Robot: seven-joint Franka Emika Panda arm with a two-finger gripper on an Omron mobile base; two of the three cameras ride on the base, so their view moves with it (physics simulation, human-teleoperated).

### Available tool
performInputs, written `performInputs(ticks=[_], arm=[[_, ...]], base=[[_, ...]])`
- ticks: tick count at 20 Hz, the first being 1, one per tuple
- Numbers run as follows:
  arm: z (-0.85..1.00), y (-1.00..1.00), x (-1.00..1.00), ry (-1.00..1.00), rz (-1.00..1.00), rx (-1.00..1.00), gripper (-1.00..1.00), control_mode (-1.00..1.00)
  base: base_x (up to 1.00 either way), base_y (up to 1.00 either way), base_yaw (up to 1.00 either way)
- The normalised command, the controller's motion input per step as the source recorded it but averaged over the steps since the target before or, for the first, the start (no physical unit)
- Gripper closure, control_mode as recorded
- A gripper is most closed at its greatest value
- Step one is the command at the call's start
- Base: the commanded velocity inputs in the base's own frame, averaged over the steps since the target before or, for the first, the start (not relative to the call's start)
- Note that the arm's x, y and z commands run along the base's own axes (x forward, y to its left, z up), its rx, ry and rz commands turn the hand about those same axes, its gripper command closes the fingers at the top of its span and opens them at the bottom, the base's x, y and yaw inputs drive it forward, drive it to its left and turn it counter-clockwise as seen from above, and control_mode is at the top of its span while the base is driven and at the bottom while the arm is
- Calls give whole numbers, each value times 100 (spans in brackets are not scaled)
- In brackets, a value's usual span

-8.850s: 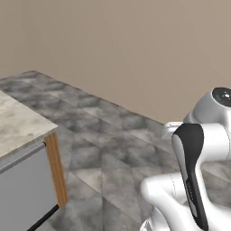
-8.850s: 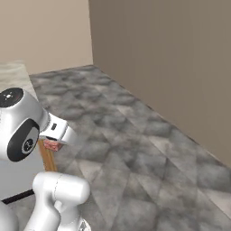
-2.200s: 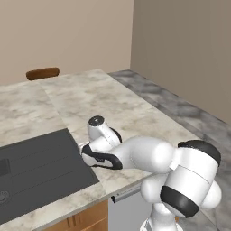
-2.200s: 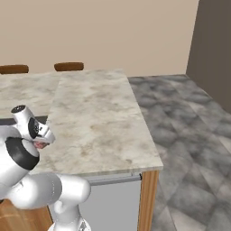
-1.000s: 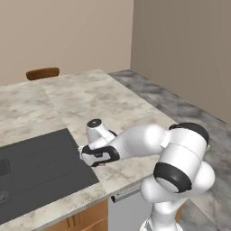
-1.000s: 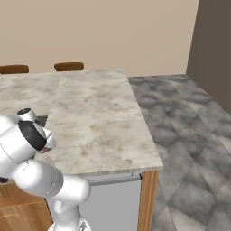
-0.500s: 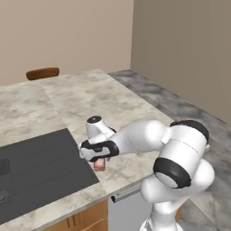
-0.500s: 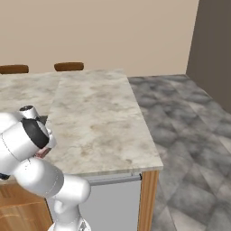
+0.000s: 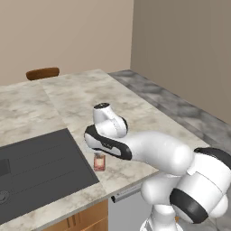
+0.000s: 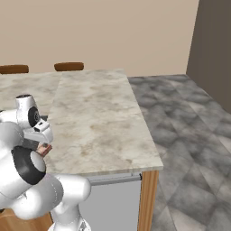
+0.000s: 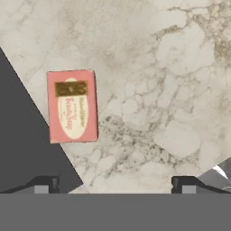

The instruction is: Locate and retrieve the bar soap and bar soap from the cabinet. Place them next to the sink.

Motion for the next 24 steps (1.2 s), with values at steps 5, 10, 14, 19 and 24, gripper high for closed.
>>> performInputs(ticks=[5,10,14,19,24], arm=[[61,-26,-57,13,2,-1,-100,-100],[35,-24,-74,-8,15,1,-100,-100],[5,-43,-58,-26,20,8,-100,-100],[19,-45,-25,-30,21,19,-100,-100],[3,-3,-5,-2,2,3,-100,-100]], base=[[0,0,0],[0,0,0],[0,0,0],[0,0,0],[0,0,0]])
